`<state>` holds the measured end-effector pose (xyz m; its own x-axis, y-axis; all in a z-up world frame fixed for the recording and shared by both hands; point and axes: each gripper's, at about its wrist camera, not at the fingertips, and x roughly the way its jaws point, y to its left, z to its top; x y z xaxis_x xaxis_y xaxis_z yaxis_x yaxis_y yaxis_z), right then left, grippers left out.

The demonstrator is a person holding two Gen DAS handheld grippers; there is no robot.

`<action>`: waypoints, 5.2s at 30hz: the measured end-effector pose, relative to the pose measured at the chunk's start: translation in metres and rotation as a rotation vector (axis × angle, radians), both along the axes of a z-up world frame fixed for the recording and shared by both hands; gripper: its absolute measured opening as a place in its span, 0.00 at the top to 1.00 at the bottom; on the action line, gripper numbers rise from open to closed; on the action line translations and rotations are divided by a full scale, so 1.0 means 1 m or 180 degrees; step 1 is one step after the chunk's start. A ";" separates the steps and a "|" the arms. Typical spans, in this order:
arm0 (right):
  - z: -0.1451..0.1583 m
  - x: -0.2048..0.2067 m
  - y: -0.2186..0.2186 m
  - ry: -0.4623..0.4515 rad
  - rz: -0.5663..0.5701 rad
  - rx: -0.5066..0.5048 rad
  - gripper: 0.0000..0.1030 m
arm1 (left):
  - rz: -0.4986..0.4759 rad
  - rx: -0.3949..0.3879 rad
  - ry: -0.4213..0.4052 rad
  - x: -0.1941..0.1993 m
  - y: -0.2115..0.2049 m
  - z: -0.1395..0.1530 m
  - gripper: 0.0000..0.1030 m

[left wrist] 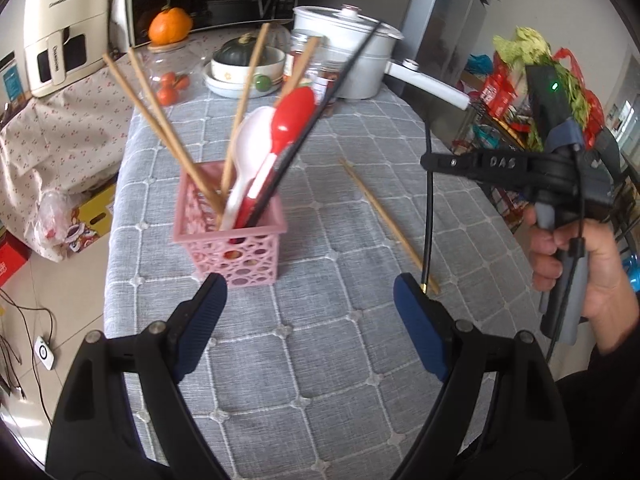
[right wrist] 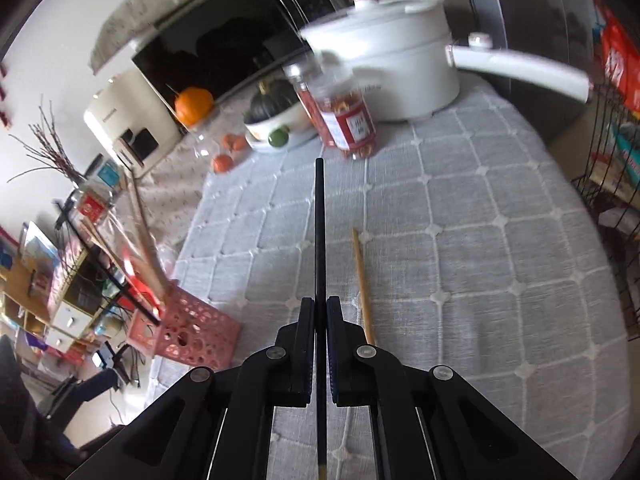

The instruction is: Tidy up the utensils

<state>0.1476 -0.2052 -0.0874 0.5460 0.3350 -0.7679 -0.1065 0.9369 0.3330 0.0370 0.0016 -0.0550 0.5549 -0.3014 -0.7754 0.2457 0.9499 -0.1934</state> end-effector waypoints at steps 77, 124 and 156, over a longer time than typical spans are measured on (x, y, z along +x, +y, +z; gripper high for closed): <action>0.153 -0.077 -0.008 -0.1284 -0.0099 -0.0023 0.95 | 0.0407 -0.0499 -0.1747 -0.023 0.017 0.145 0.94; 0.147 -0.071 0.099 -0.1376 0.0551 0.0140 0.95 | 0.1141 0.0358 -0.0781 0.017 0.087 0.053 0.20; 0.096 -0.043 0.162 -0.1265 0.0488 -0.0147 0.19 | 0.0980 0.0286 -0.0418 0.009 0.102 0.030 0.16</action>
